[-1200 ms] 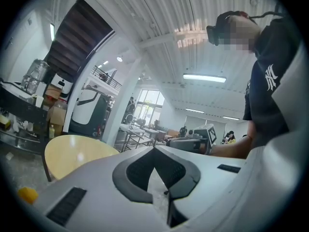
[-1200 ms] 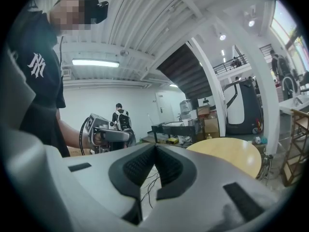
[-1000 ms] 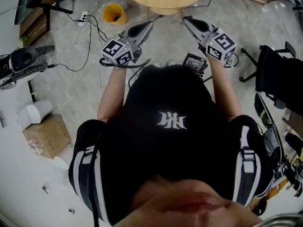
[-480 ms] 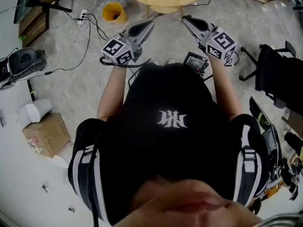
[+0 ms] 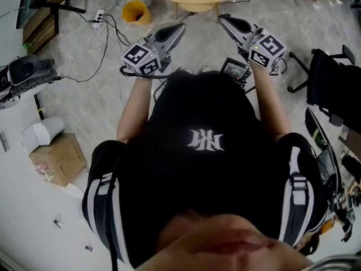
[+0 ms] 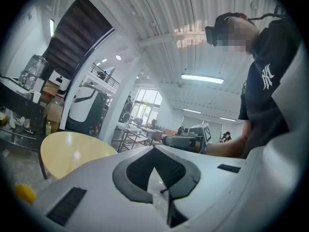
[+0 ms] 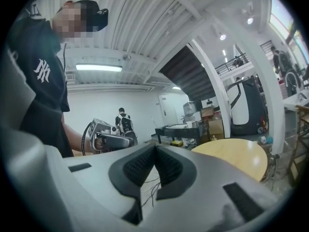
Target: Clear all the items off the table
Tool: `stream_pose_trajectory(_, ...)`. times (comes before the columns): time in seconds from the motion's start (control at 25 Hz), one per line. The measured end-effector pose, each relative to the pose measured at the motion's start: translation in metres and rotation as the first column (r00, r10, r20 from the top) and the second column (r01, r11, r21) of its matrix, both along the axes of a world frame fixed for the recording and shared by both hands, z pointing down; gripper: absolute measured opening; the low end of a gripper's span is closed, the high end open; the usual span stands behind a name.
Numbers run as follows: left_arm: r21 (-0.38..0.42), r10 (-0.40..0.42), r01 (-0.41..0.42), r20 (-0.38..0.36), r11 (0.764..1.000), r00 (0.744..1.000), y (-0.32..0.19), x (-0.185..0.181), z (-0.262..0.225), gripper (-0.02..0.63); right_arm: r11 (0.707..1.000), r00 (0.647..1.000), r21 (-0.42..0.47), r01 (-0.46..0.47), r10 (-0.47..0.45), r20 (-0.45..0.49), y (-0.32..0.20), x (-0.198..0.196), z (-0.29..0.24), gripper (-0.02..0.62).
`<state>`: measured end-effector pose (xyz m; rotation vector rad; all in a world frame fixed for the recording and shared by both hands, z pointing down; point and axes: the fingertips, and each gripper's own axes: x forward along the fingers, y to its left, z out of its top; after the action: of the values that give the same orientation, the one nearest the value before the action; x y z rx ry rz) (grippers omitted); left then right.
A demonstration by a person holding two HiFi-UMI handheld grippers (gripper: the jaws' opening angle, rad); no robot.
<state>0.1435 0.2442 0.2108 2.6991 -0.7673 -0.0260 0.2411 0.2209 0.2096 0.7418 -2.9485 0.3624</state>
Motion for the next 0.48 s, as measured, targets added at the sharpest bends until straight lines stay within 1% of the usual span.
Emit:
stream_pose_trajectory(0.12, -0.004, -0.014, 0.014, -0.003, 1.000, 1.000, 0.001, -0.004, 0.002, 0.009, 1.000, 0.999, 0.015, 0.009, -0.008, -0.036, 0.001, -0.001, 0.005, 0.003)
stream_pose_trajectory(0.28, -0.010, -0.017, 0.017, 0.004, 1.000, 1.000, 0.001, -0.002, 0.005, 0.009, 0.999, 0.999, 0.024, 0.031, -0.030, -0.040, 0.004, -0.004, 0.006, 0.003)
stream_pose_trajectory(0.48, -0.021, 0.004, -0.003, 0.019, 1.000, 1.000, 0.008, 0.004, 0.010, 0.009, 0.996, 0.996, 0.030, 0.087, -0.086, -0.036, 0.012, -0.017, 0.004, 0.003)
